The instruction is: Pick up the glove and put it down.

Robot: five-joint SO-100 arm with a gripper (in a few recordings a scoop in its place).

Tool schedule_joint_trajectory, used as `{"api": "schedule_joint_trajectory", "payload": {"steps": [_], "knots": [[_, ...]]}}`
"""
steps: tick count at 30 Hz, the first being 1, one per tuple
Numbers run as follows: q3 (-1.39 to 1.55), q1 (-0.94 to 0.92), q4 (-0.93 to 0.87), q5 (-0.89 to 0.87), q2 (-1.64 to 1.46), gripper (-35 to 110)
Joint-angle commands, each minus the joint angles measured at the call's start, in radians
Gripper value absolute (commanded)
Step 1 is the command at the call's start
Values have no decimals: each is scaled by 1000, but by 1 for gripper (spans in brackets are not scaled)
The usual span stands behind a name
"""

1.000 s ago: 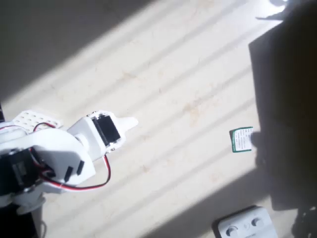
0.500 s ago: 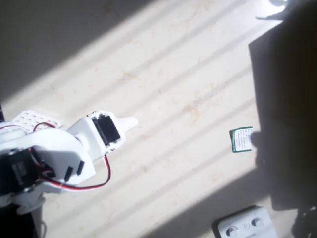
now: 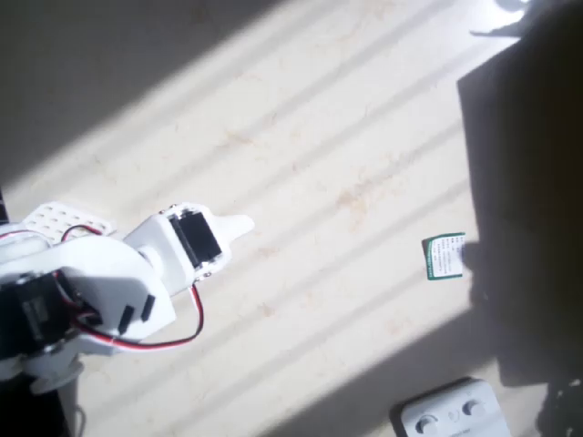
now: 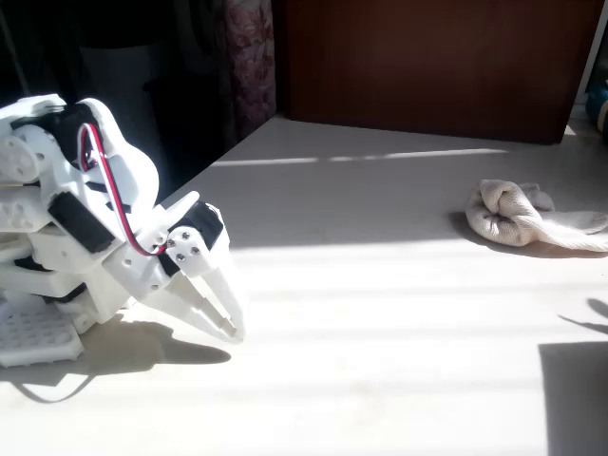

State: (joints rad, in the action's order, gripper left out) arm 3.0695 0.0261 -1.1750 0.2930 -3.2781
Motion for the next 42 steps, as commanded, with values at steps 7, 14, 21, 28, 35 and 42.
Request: {"api": "schedule_joint_trajectory", "payload": {"steps": [7, 14, 21, 28, 35, 42], "knots": [[-43, 8, -5, 3, -5, 0], [-43, 15, -2, 5, -5, 0], [-43, 15, 5, 5, -5, 0], [-74, 15, 9, -8, -6, 1], [-175, 17, 9, -9, 6, 1], [-328, 17, 9, -9, 64, 1]]}}
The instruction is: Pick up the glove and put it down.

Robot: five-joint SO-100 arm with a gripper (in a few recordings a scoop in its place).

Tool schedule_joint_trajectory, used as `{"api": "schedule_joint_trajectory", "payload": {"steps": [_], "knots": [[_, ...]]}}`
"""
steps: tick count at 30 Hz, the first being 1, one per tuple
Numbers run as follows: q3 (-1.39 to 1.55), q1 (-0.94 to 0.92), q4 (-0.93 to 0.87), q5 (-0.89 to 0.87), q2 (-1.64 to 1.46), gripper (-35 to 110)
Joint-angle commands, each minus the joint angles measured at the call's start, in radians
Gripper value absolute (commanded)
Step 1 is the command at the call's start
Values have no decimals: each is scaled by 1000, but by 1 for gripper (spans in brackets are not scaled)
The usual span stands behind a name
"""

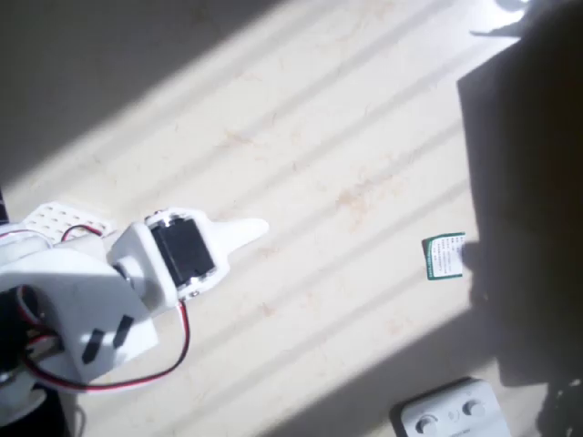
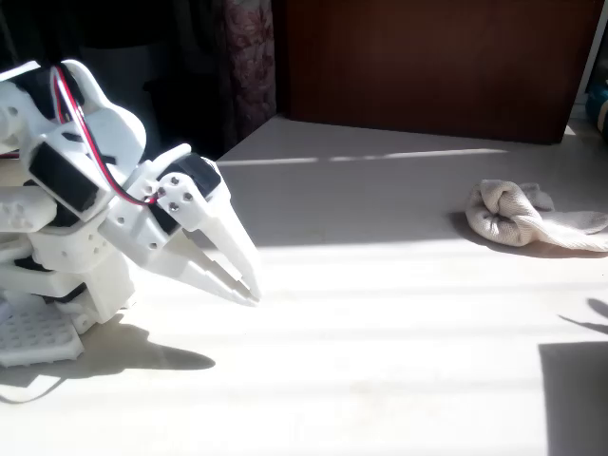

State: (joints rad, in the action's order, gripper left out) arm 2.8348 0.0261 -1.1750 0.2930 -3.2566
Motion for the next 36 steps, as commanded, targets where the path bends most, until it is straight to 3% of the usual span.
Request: {"api": "schedule_joint_trajectory", "payload": {"steps": [1, 8, 13, 24, 36], "knots": [[-127, 17, 9, -9, 78, 1], [-491, 28, 12, -9, 491, 1], [-811, 146, 25, -9, 844, 1], [-1296, 387, 330, -57, 1491, 1], [-1736, 509, 397, -114, 2068, 1]]}}
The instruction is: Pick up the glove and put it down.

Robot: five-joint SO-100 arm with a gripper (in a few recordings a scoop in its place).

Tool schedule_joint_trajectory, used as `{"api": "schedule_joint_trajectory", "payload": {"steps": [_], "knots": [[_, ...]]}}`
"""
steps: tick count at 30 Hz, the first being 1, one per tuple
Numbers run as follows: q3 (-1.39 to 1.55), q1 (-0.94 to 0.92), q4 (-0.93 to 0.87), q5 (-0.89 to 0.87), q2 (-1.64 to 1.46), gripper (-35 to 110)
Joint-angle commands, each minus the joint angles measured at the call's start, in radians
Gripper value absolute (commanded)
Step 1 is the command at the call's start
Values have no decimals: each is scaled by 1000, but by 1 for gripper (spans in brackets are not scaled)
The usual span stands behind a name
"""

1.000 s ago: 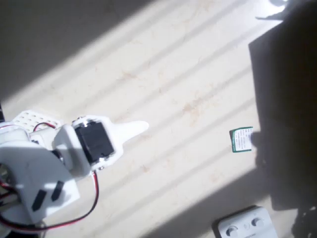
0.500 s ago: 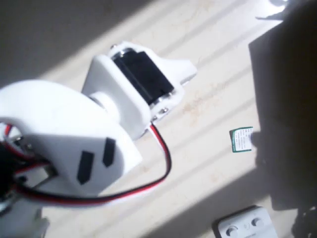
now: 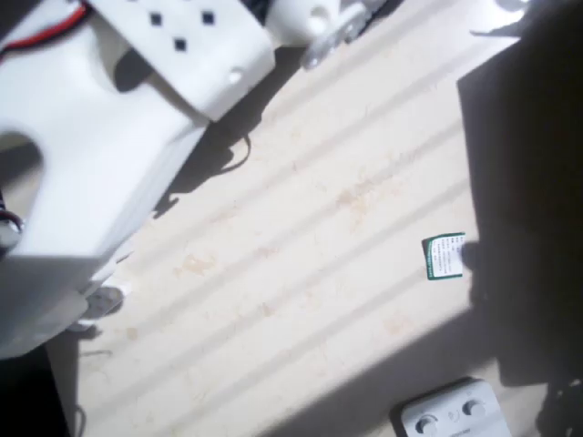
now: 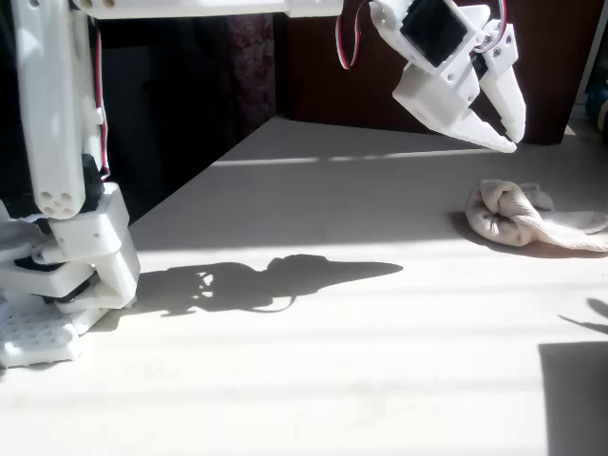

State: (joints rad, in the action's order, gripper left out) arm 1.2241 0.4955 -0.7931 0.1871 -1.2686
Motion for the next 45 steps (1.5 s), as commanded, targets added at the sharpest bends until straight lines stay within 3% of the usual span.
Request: {"api": "schedule_joint_trajectory", "payload": {"steps": [1, 16, 28, 45], "knots": [[-163, 49, 15, -8, 121, 1], [-491, 94, 0, -11, 474, 2], [-491, 94, -153, -9, 474, 29], [-499, 78, -49, -11, 566, 30]]}}
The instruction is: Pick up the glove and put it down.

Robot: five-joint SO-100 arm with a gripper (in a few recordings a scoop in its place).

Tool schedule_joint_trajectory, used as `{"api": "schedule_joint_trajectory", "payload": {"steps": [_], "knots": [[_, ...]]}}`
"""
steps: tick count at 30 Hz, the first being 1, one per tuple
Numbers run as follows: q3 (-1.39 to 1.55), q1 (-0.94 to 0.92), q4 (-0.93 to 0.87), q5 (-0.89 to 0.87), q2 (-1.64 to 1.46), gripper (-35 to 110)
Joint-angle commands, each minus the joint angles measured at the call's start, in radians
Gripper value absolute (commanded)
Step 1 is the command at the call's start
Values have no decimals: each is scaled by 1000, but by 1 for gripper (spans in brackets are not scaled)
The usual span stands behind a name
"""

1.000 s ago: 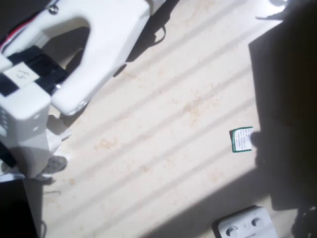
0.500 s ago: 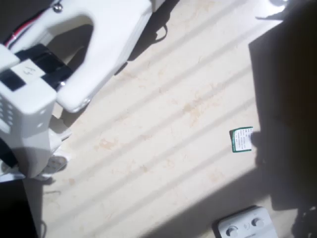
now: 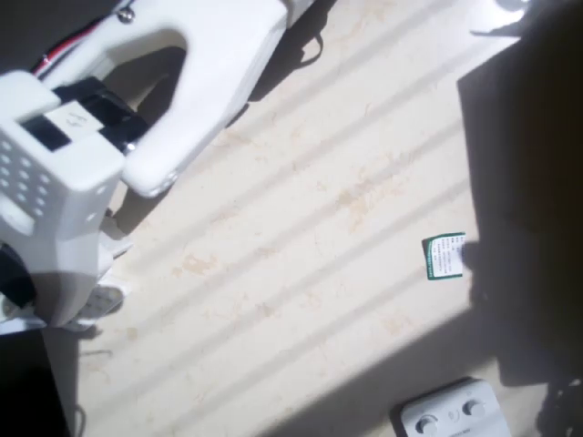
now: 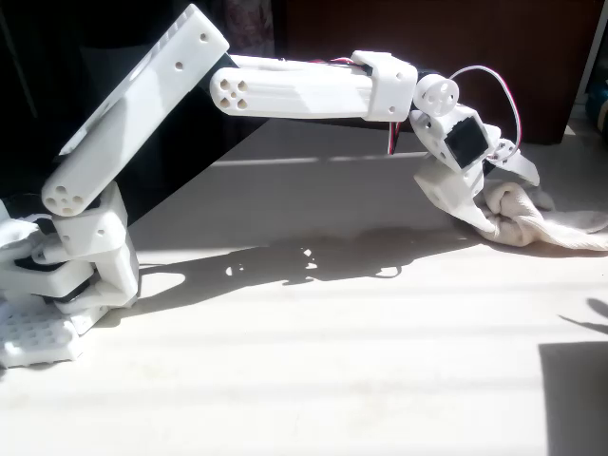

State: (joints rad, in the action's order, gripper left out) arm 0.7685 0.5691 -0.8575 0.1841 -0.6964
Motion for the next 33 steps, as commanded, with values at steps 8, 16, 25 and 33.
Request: {"api": "schedule_joint_trajectory", "payload": {"steps": [8, 16, 25, 33], "knots": [[-43, 6, 15, 6, -5, 6], [-43, 9, 15, 8, -5, 0], [-43, 3, 14, 9, -80, 0], [-43, -106, 3, 9, -233, 0]]}}
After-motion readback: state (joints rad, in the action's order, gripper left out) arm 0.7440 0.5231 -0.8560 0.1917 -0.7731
